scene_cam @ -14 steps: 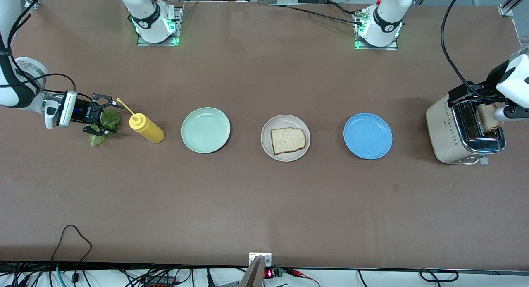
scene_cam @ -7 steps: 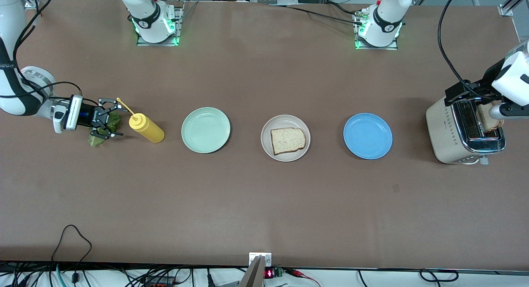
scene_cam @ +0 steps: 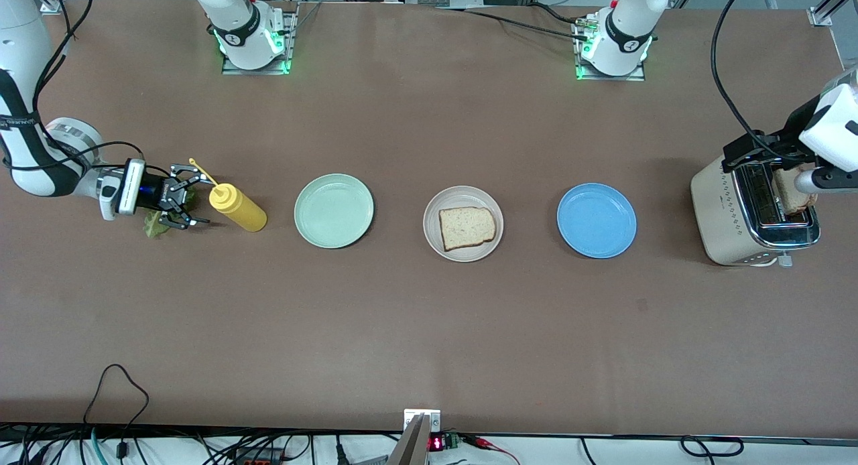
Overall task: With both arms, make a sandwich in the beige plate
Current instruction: 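Reach the right gripper to the yellow bottle and grasp it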
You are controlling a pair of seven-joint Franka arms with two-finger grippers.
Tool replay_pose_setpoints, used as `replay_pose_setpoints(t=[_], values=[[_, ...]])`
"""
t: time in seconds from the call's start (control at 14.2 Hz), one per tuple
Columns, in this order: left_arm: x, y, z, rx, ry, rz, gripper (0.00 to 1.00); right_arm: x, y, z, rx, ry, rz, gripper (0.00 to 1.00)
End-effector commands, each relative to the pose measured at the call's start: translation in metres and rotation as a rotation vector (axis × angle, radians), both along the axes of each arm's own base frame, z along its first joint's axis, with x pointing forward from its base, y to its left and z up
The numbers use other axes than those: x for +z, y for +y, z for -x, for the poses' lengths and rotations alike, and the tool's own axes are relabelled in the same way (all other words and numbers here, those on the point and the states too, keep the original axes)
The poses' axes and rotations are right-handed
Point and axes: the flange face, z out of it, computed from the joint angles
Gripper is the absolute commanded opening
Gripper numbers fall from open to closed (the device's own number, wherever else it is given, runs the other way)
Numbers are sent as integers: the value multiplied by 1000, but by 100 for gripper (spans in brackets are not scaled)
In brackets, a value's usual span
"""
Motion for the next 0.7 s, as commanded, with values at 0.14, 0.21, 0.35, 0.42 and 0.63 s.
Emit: replay_pose_setpoints(t=[0.14, 0.21, 0.35, 0.42, 0.63], values=[[1, 3, 14, -16, -11, -11, 100, -7, 14, -8, -6, -26, -59, 100], [2, 3, 14, -14, -13, -11, 100, -9, 20, -9, -5, -25, -71, 100], [2, 3, 14, -14, -13, -11, 100, -9, 25, -17, -14, -56, -86, 100], [2, 3, 14, -14, -13, -11, 100, -10, 31, -20, -6, -66, -93, 100], [4, 3, 12, -16, -34, -12, 100, -14, 35, -22, -6, -69, -100, 100]])
